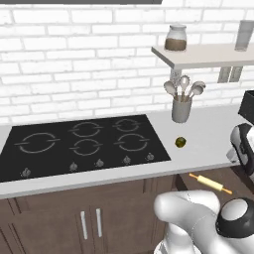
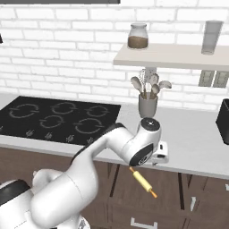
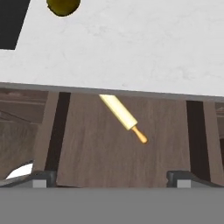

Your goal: Pick the rolling pin from the drawer and place it on the counter.

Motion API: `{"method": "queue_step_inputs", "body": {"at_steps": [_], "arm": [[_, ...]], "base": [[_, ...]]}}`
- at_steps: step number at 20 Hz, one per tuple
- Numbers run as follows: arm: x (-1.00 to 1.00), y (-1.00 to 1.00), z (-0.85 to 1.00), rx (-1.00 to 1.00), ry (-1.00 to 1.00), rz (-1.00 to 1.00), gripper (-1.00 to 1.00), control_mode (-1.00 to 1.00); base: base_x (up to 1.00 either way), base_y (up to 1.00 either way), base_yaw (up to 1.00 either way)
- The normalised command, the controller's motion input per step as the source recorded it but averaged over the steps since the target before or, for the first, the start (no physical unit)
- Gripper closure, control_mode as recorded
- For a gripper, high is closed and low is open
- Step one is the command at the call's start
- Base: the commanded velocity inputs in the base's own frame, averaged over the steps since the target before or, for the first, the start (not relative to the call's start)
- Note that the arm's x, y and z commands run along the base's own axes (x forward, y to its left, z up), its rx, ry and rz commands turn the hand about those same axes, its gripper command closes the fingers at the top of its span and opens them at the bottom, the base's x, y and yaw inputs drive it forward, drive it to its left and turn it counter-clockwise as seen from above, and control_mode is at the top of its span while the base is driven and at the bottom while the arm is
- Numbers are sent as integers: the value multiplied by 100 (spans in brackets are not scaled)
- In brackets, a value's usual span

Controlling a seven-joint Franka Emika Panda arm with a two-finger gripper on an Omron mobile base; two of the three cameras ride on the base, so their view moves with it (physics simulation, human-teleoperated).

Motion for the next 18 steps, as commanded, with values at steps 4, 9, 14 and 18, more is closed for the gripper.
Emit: {"method": "queue_step_inputs", "body": {"at_steps": [4, 9, 14, 18], "arm": [[4, -46, -36, 3, 0, -3, -100, -100], [17, -37, -17, 3, 0, -2, -100, -100], [0, -21, -40, 0, 0, 0, -100, -100], [0, -6, -51, 0, 0, 0, -100, -100]], "base": [[0, 0, 0], [0, 0, 0], [0, 0, 0], [0, 0, 0]]}}
